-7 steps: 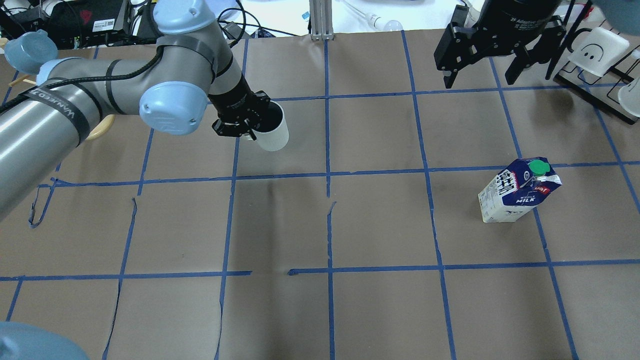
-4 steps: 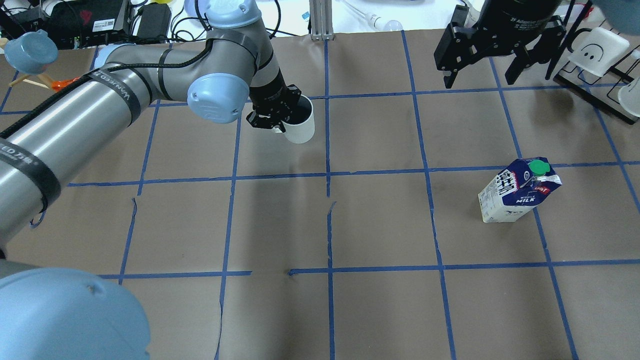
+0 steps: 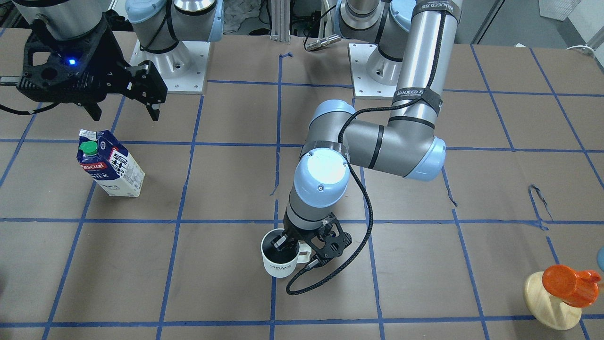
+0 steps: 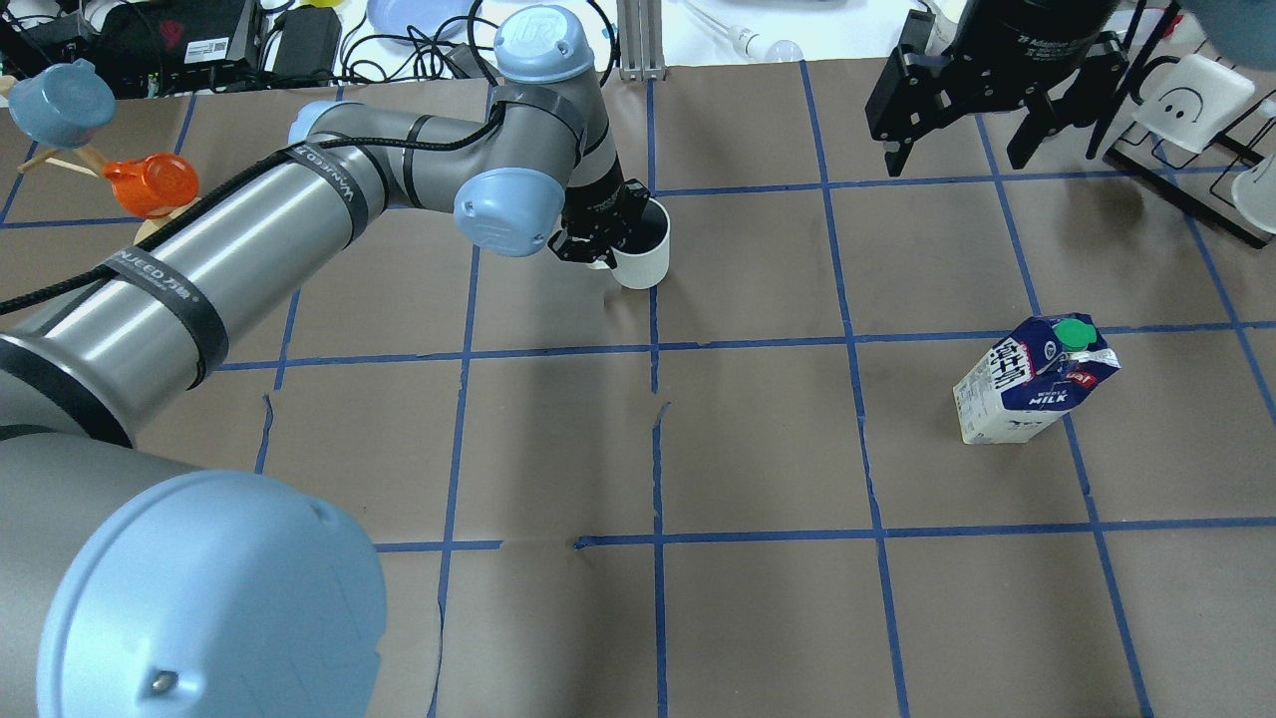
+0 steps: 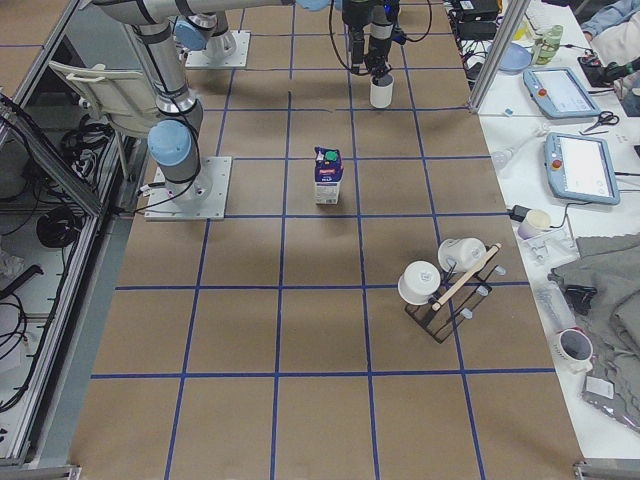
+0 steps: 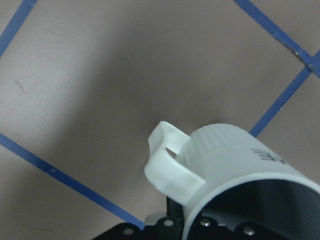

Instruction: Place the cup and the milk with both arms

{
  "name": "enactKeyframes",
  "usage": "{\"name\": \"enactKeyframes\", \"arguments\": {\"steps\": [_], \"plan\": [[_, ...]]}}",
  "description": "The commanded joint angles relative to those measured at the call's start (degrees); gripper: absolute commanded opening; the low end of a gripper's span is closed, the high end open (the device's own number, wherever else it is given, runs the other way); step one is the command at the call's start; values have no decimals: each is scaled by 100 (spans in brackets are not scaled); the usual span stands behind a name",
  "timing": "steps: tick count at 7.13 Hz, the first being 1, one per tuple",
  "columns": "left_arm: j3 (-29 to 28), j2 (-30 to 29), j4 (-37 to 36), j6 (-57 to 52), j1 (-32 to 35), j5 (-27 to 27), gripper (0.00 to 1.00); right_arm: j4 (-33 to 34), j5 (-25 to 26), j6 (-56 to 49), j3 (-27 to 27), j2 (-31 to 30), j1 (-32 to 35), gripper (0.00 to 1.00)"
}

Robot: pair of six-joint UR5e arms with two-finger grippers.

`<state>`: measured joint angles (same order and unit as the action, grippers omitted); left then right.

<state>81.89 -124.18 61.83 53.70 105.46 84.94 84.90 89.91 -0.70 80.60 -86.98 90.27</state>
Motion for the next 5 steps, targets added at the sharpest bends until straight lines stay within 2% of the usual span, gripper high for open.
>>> {"name": "enactKeyframes", "arguments": {"steps": [1,2,3,4,5], "plan": [[54,-54,-101,132,80,48,0,0,0,0,0,6,-1,100],[46,-45,-101,210,80,23,0,0,0,0,0,15,-1,100],[63,-19,-101,211,80,5,77,17,0,0,0,23,-1,100],[55,25,-75,228,80,5,100,9,9,0,0,32,-1,100],[29,147,12,211,80,5,100,35,0,0,9,41,-1,100]]}}
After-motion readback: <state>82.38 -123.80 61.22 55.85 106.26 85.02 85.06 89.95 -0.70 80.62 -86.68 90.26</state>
